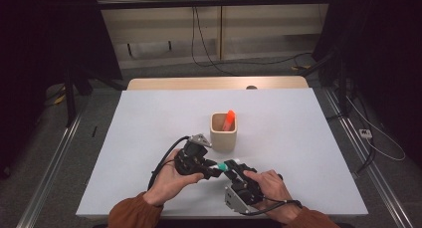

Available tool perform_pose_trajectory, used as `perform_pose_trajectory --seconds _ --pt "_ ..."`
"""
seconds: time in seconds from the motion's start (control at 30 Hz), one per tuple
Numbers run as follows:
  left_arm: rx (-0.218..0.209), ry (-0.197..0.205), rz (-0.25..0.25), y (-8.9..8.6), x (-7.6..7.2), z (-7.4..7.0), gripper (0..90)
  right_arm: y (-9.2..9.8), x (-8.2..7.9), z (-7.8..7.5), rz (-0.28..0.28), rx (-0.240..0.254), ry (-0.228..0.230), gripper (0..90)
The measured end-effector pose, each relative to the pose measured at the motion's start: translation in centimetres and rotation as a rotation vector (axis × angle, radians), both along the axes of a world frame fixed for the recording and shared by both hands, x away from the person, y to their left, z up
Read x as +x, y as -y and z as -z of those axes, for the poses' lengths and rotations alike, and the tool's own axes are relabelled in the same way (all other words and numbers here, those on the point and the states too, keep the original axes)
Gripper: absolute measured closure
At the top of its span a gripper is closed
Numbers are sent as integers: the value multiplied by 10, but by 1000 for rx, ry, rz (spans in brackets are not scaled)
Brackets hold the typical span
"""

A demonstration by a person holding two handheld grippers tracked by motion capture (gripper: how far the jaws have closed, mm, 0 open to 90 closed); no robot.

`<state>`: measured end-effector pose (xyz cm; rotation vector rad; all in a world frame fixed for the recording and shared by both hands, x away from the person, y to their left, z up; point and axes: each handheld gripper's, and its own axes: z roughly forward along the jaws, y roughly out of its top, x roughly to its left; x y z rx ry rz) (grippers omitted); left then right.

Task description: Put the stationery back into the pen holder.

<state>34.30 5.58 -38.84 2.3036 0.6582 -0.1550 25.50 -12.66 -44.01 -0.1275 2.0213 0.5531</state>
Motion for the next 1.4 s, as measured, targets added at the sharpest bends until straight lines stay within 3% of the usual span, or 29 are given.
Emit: perform_pose_trajectory --seconds 0.07,0.13,0.17,0.3,0.47,0.63,0.8,1.0,1.2,1.4 --pt "3 8 -4 -1 0 1 567 1 0 0 10 19 -10 673" --pt "-1 3 -9 -1 0 1 527 2 2 0 -6 -3 -5 673" --pt "-1 9 -8 -2 -1 1 517 2 0 1 23 17 -23 673" --pt "-8 30 -37 -4 -2 2 359 4 2 0 20 5 -21 673" --pt "-12 82 -62 -7 -4 5 199 6 3 -1 37 27 -53 673" --pt "-28 129 -72 -13 -7 11 102 10 4 -3 62 53 -71 673" --pt "-38 173 -107 -20 -6 13 75 12 5 -2 68 82 -92 673" --pt "-63 202 -102 -32 -9 16 64 18 6 -3 88 117 -122 673" --pt "-74 247 -140 -45 -11 14 61 24 9 -6 126 192 -163 673" --pt "-113 297 -186 -58 -12 17 55 30 13 -10 159 269 -214 673"
